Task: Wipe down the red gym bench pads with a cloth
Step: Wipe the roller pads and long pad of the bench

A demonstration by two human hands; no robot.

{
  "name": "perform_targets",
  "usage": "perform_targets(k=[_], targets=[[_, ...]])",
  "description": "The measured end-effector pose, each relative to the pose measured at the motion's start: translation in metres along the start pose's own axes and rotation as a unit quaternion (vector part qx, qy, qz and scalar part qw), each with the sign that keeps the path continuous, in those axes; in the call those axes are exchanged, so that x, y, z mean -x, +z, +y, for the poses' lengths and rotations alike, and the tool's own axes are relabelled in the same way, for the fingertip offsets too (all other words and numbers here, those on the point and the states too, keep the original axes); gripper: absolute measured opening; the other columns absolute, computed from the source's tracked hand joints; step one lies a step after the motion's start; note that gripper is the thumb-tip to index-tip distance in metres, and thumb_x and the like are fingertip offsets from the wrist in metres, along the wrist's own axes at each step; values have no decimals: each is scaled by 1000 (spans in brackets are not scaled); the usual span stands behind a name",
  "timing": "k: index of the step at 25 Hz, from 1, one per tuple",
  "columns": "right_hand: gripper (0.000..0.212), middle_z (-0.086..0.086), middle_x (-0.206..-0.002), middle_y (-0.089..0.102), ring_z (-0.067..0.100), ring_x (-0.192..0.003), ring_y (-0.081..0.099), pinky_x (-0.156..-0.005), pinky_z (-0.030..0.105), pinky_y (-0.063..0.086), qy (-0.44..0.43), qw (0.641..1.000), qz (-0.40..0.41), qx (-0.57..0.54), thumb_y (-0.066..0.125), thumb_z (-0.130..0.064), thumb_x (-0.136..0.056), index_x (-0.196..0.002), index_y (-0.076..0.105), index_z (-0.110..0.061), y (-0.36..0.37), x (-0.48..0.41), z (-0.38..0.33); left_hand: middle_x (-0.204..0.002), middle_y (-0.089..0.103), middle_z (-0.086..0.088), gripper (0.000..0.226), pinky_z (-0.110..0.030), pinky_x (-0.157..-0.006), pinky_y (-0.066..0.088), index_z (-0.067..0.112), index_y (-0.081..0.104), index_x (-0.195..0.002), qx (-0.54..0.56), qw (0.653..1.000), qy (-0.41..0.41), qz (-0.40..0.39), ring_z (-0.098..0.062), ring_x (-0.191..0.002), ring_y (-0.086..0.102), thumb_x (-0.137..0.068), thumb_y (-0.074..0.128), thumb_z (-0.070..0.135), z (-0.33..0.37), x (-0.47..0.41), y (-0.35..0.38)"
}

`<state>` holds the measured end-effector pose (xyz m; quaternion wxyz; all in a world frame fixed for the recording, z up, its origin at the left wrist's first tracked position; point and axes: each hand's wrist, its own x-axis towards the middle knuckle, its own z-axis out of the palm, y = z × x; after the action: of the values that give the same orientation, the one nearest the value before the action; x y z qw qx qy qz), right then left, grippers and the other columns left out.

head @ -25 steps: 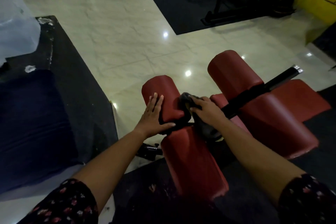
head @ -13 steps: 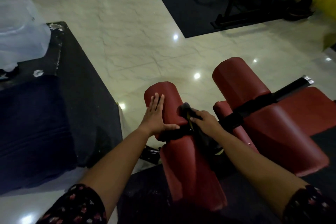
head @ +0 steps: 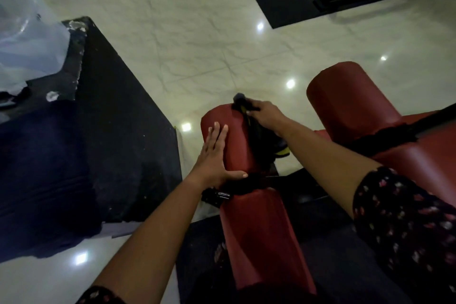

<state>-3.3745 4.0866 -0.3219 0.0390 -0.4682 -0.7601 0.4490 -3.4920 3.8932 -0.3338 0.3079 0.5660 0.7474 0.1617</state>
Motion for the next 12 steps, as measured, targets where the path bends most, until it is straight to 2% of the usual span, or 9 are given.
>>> perform_targets(k=[2,6,12], targets=[[49,13,-138,53,29,-127,50,-98,23,36,-34,998,-22,43,56,-15,-95,-142,47,-23,-5,-19,-6,-158,-29,10,136,-34,-119,-4,30,-15,-153,-1,1000,3,10,-8,-143,-29,-61,81,59,0,-1,1],[51,16,-136,40,35,-124,45,-104,33,36,-81,983,-29,160,55,-21,-96,-145,42,-31,-6,-10,2,-156,-29,12,136,-37,-120,-2,29,-14,-153,3,1000,10,21,-10,-145,-27,-62,81,60,1,2,3],[50,6,-146,33,32,-122,45,-94,44,46,-130,965,15,226,49,-25,-97,-142,40,-45,9,81,22,-155,-23,16,134,-31,-117,-5,27,-5,-155,40,998,25,39,-7,-144,-25,-51,61,80,-2,1,6]])
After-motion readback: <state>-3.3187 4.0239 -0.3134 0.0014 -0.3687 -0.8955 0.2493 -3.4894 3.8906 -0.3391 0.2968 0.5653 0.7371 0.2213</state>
